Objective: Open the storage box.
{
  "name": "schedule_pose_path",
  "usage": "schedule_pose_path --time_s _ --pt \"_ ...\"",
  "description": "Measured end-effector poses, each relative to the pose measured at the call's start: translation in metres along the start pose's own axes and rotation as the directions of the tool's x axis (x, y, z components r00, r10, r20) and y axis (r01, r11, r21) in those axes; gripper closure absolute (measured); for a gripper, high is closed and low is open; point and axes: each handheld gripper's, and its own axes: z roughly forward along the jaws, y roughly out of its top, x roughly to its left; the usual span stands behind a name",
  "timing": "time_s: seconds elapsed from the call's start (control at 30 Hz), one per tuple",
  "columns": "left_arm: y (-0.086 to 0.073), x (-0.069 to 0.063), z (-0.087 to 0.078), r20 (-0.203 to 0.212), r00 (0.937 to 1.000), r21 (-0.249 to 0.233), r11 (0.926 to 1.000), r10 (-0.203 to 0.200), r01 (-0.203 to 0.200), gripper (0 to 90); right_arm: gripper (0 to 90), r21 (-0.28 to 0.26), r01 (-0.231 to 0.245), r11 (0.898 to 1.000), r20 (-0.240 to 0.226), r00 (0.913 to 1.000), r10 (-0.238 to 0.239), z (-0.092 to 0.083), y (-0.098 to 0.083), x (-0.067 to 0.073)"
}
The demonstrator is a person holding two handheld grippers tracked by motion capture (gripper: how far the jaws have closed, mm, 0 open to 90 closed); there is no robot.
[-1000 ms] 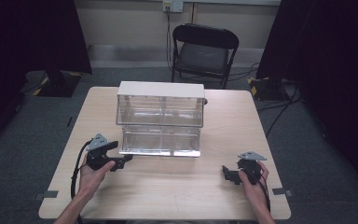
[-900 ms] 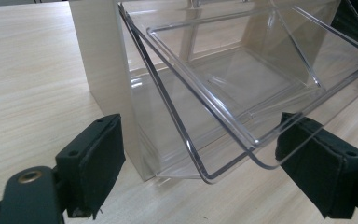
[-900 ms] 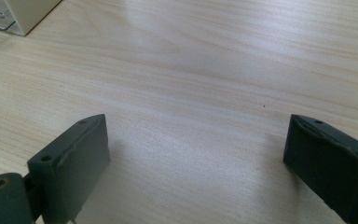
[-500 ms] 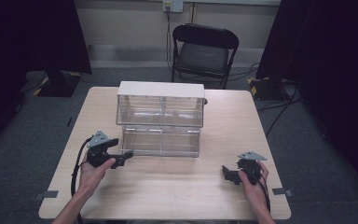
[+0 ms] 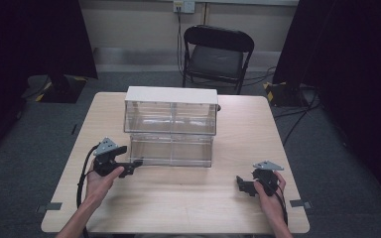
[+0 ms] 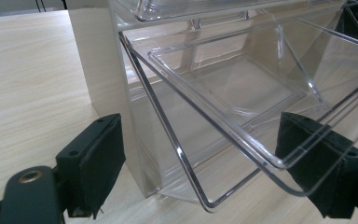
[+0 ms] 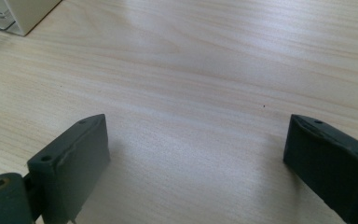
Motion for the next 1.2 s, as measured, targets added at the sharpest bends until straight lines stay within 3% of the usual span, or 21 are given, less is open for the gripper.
schedule_pose_path --time_s 0.43,1.2 --pt "0.012 -0.002 0.000 -0.002 0.9995 0.001 0.9995 0.031 -0.031 15.8 6.1 0.000 0.000 1.000 0.000 1.0000 0.000 0.000 0.000 0.000" --pt "0.019 0.002 0.003 -0.011 0.9999 -0.036 0.9993 0.000 0.000 15.6 6.1 0.000 0.000 1.000 0.000 1.0000 0.000 0.000 0.000 0.000"
